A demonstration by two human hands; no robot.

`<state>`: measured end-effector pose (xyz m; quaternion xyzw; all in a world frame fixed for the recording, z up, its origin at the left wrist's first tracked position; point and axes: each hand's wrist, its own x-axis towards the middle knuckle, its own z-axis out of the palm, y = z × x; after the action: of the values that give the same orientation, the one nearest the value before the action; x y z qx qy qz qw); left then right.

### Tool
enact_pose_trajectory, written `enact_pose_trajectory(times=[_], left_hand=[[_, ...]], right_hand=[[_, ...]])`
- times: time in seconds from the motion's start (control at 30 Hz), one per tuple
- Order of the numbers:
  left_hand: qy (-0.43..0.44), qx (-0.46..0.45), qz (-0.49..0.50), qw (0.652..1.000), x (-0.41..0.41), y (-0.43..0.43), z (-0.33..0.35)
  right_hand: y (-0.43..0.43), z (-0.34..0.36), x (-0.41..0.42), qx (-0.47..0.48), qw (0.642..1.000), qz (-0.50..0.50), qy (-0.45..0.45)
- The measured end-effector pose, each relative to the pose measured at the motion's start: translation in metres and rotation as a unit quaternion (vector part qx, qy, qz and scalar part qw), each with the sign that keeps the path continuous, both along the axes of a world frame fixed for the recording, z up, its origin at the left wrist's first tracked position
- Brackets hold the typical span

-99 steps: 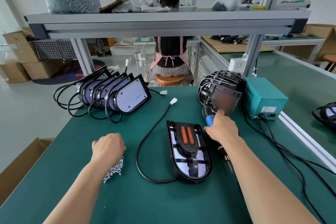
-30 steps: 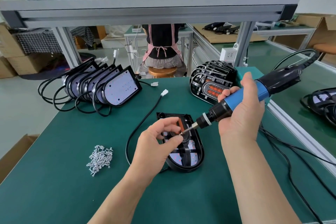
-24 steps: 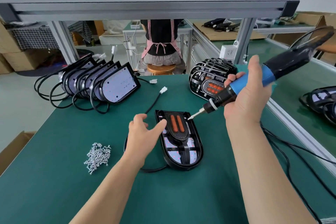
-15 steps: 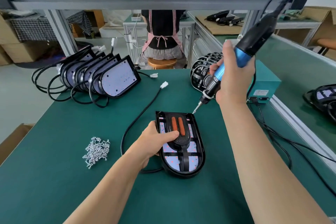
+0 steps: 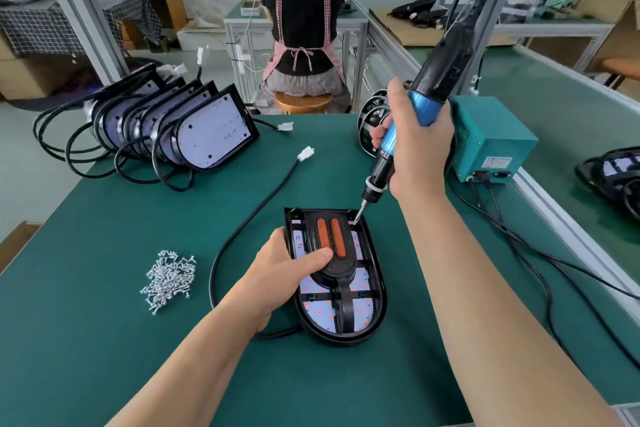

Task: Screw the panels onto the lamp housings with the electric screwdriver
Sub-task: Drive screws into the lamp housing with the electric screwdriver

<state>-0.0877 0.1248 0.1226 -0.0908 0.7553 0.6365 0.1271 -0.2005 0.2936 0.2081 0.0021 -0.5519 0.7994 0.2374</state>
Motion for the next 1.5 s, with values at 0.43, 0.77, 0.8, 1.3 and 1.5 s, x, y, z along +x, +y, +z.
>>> enact_pose_trajectory(times=[0.43, 0.77, 0.8, 1.3, 1.5], left_hand=[[0.004, 0.018, -0.001, 1.0, -0.001, 0.001, 0.0], [0.004, 0.026, -0.006, 1.0, -0.001, 0.0, 0.0], [0.004, 0.027, -0.004, 1.0, -0.001, 0.001, 0.0], [0.023, 0.03, -0.014, 0.999, -0.002, -0.001, -0.003], [0.022, 0.031, -0.009, 0.999, -0.004, -0.001, -0.003]], right_hand=[[-0.002, -0.007, -0.007, 0.008, 1.0, 0.013, -0.006], [-0.004, -0.01, -0.013, 0.015, 0.999, 0.042, -0.008], [-0.004, -0.01, -0.013, 0.014, 0.999, 0.044, -0.007], [-0.004, -0.015, -0.021, 0.042, 0.998, 0.035, -0.013], [-0.002, -0.023, -0.016, 0.072, 0.993, 0.089, 0.01]])
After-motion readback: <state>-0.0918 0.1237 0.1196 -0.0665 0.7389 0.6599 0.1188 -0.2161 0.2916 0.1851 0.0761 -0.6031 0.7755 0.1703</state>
